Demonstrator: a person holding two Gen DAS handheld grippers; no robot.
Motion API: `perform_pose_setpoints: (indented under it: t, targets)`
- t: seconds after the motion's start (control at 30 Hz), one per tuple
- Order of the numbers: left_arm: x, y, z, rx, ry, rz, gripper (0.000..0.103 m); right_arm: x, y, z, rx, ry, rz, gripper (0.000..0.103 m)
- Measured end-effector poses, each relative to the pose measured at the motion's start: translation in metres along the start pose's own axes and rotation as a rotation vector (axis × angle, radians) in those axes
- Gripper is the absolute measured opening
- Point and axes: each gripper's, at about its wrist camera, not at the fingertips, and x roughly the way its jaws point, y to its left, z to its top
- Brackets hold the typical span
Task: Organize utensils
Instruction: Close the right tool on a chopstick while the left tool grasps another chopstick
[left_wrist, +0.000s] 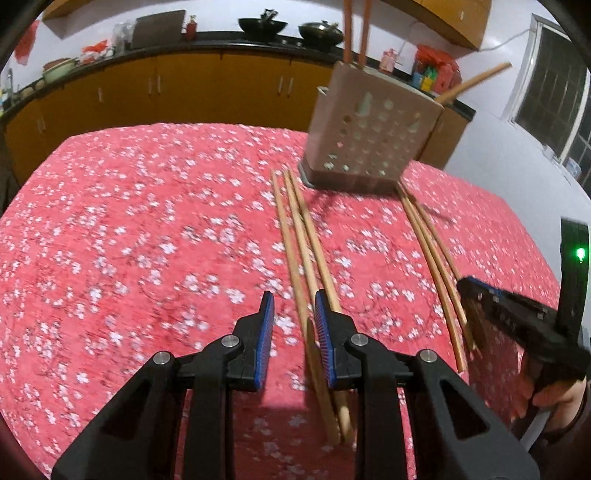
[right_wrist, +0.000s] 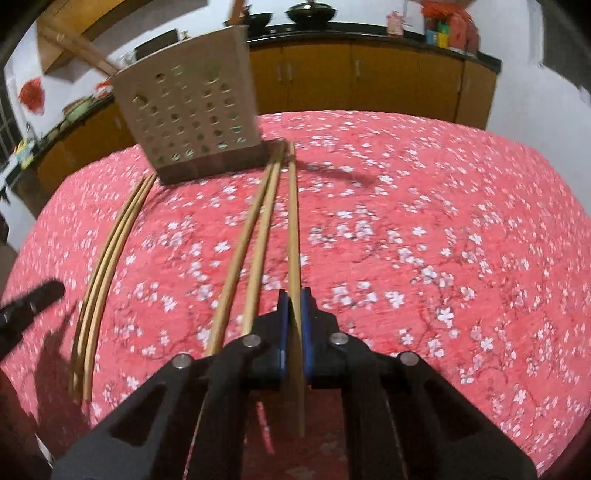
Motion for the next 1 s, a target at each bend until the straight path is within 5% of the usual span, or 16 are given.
perform_pose_setpoints:
  t: [0.33, 0.67, 1.0]
  targets:
    - [0.018, -0.007, -0.008, 0.036, 0.059, 0.038, 0.018, -0.001, -0.001, 0.0, -0.01, -0.008, -0.003, 0.008]
    - [0.021, -0.017, -0.011, 0.096, 0.038, 0.111, 0.009, -0.008, -0.002, -0.009, -0.025, -0.014, 0.002, 0.008]
    - [0.027, 0.037, 0.014, 0.018, 0.034, 0.202, 0.008, -0.005, -0.021, 0.002, 0.015, -0.033, -0.037, 0.008]
